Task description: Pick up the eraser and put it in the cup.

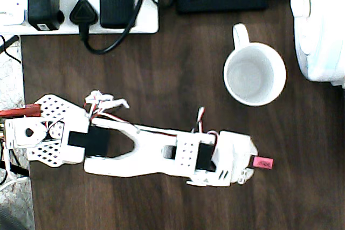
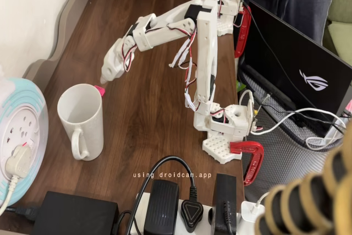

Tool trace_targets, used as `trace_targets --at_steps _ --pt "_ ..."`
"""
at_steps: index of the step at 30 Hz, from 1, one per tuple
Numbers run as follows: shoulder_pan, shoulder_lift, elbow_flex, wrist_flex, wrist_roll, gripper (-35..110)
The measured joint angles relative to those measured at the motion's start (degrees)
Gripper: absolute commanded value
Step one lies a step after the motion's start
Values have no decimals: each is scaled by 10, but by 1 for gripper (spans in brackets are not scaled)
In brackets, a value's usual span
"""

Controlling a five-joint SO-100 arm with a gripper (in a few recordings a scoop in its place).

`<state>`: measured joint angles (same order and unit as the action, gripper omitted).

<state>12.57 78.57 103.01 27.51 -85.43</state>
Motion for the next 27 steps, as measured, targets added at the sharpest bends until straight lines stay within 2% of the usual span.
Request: trace_targets --at_steps 7,19,22,27 --pt "4 -73 -112 33 -8 17" --pt "4 -161 -202 110 -9 17" --pt "4 -184 -237 145 -10 0" --pt "8 -190 -255 169 -9 0"
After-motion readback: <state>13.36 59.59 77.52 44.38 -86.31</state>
